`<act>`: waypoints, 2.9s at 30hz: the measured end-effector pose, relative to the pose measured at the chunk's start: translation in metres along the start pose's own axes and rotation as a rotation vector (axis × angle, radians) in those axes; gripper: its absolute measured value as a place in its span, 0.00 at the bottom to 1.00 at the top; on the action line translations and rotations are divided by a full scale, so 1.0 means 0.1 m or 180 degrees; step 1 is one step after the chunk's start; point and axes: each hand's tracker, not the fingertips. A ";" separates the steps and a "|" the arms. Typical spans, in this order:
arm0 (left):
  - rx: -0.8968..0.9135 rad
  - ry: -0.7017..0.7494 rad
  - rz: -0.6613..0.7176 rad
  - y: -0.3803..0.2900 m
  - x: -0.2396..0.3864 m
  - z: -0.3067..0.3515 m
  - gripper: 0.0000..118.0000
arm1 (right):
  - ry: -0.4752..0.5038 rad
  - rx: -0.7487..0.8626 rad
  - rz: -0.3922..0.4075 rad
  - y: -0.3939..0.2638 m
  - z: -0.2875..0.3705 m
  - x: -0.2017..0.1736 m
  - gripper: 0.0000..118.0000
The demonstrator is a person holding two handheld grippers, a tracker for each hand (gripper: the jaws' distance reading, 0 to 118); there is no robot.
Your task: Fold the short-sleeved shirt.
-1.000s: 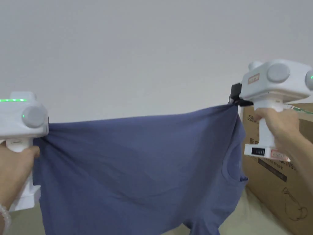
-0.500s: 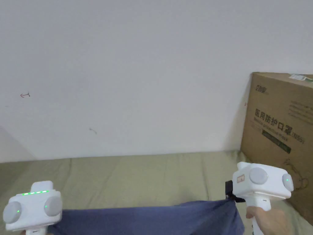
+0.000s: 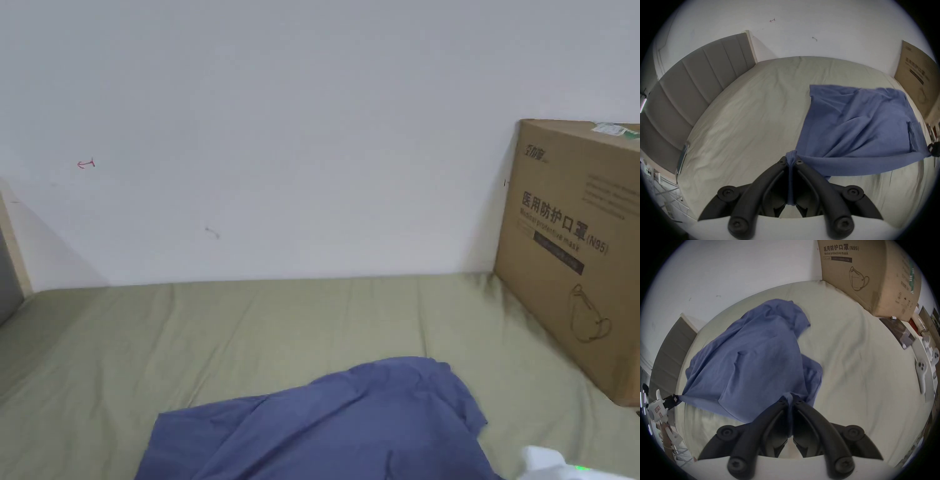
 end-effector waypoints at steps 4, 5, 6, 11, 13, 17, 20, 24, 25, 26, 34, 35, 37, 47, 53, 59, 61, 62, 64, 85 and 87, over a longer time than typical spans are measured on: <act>-0.0019 0.0000 0.0069 -0.47 -0.22 0.42 0.02 | 0.0096 -0.0043 -0.0143 -0.55 0.32 0.20 0.03; -0.0032 -0.0019 0.0056 -0.59 -0.27 0.52 0.02 | 0.0105 -0.0013 -0.0109 -0.74 0.46 0.17 0.03; -0.0019 -0.0018 0.0022 -0.70 -0.31 0.61 0.02 | 0.0111 -0.0017 -0.0084 -0.88 0.56 0.19 0.03; -0.0087 -0.0003 -0.0161 -1.24 -0.50 0.97 0.02 | 0.0176 -0.0022 -0.0141 -1.63 1.05 0.35 0.03; -0.0122 -0.0024 -0.0122 -1.41 -0.58 1.05 0.02 | 0.0197 -0.0038 -0.0286 -1.88 1.11 0.44 0.03; -0.0165 -0.0017 -0.0109 -1.65 -0.68 1.10 0.02 | 0.0145 -0.0081 -0.0134 -2.20 1.10 0.45 0.03; -0.0158 -0.0064 -0.0100 -1.70 -0.70 1.10 0.11 | 0.0160 -0.0132 -0.0182 -2.23 1.02 0.44 0.03; -0.0126 -0.0058 -0.0060 -1.72 -0.74 1.16 0.83 | 0.0102 -0.0087 -0.0196 -2.14 1.01 0.45 0.04; -0.0123 -0.0111 0.0005 -1.71 -0.77 1.19 0.85 | 0.0110 -0.0049 -0.0219 -2.14 1.06 0.43 0.06; -0.0089 -0.0135 0.0073 -1.71 -0.81 1.23 0.84 | 0.0091 -0.0001 -0.0228 -2.12 1.10 0.41 0.10; 0.0062 -0.0391 0.0050 -1.69 -0.71 1.60 0.84 | -0.0005 0.0299 0.0291 -2.05 1.43 0.07 0.58; 0.0067 -0.0428 0.0033 -1.69 -0.66 1.69 0.84 | -0.0043 0.0345 0.0295 -2.03 1.48 0.03 0.63; 0.0105 -0.0475 0.0044 -1.71 -0.61 1.75 0.84 | -0.0016 0.0430 0.0338 -2.01 1.51 0.00 0.74; 0.0009 -0.0488 -0.0056 -2.03 -0.65 1.70 0.00 | 0.0105 0.0265 0.0297 -2.18 1.48 -0.24 0.02; 0.0004 -0.0441 -0.0050 -1.96 -0.73 1.60 0.32 | 0.0211 0.0252 0.0415 -2.23 1.49 -0.32 0.00; -0.0110 -0.0586 0.0265 -1.71 -0.96 1.10 0.73 | 0.0334 0.0147 0.0258 -2.22 1.41 -0.27 0.00; -0.0185 -0.0588 0.0364 -1.68 -1.03 0.94 0.72 | 0.0325 0.0116 0.0229 -2.23 1.38 -0.23 0.00; -0.0228 -0.0654 0.0407 -1.69 -1.07 0.89 0.71 | 0.0291 0.0096 0.0223 -2.24 1.38 -0.22 0.00; -0.0270 -0.0758 0.0480 -1.72 -1.10 0.85 0.51 | 0.0240 0.0066 0.0225 -2.26 1.37 -0.20 0.00; -0.0281 -0.0695 0.0199 -1.66 -0.87 0.99 0.02 | -0.0117 -0.0180 0.0045 -2.14 1.04 0.23 0.74; -0.0312 -0.0694 0.0218 -1.66 -0.87 1.00 0.02 | -0.0055 -0.0329 0.0150 -2.15 0.90 0.23 0.49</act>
